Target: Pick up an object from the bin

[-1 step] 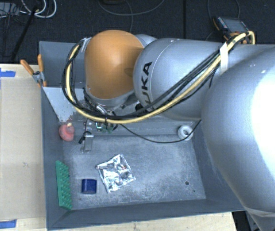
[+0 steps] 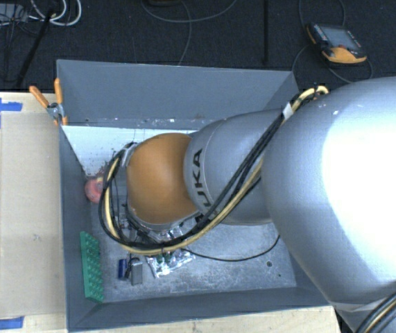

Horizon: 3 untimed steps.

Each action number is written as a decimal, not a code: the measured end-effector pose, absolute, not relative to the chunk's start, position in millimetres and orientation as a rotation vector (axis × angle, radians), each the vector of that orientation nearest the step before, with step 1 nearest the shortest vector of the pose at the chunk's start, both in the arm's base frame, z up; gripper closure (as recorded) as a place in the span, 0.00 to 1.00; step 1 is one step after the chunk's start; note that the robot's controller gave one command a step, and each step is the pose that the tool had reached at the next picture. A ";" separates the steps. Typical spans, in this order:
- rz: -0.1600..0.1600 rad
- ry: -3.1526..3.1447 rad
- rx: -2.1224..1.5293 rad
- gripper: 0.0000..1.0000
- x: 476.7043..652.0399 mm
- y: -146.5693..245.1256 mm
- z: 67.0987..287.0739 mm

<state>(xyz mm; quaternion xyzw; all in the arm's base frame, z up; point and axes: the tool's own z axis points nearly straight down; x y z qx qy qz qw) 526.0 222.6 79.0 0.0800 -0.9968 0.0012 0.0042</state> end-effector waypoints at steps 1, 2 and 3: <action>0.002 -3.019 0.853 0.00 498.8 174.9 68.7; -0.003 -2.804 1.418 0.00 491.0 220.2 69.5; -0.004 -2.806 1.412 1.00 491.4 219.7 69.9</action>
Offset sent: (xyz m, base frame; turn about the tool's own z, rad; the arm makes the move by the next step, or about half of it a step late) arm -0.0265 -0.0467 -0.0090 -0.3929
